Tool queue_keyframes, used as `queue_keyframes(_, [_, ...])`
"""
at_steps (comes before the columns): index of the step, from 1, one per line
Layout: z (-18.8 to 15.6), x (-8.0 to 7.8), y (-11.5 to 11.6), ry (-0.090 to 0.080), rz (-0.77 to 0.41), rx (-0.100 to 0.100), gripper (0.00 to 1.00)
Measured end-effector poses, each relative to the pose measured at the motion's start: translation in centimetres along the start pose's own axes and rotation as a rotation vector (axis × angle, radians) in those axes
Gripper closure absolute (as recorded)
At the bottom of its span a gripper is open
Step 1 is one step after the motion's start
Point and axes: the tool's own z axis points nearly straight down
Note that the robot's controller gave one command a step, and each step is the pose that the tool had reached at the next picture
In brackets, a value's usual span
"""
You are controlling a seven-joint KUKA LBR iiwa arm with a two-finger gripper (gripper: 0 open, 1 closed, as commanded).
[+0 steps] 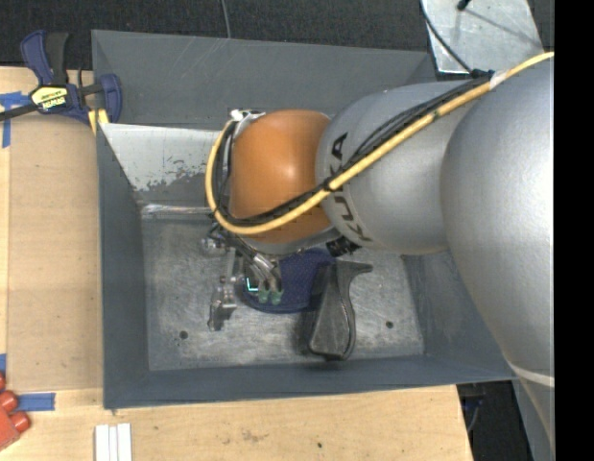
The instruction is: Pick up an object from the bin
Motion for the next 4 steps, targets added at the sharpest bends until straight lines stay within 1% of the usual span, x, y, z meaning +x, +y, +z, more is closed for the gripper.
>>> queue_keyframes(1, [-4.2, -3.1, -8.4, -0.013, -0.185, 0.002, 0.00])
queue_keyframes(2, [6.3, -4.7, -9.6, -0.008, -0.180, -0.005, 0.00])
queue_keyframes(3, [5.8, -4.9, -9.5, -0.018, -0.181, -0.005, 1.00])
queue_keyframes(4, [-8.7, -3.7, -5.2, -0.015, -0.687, 0.001, 1.00])
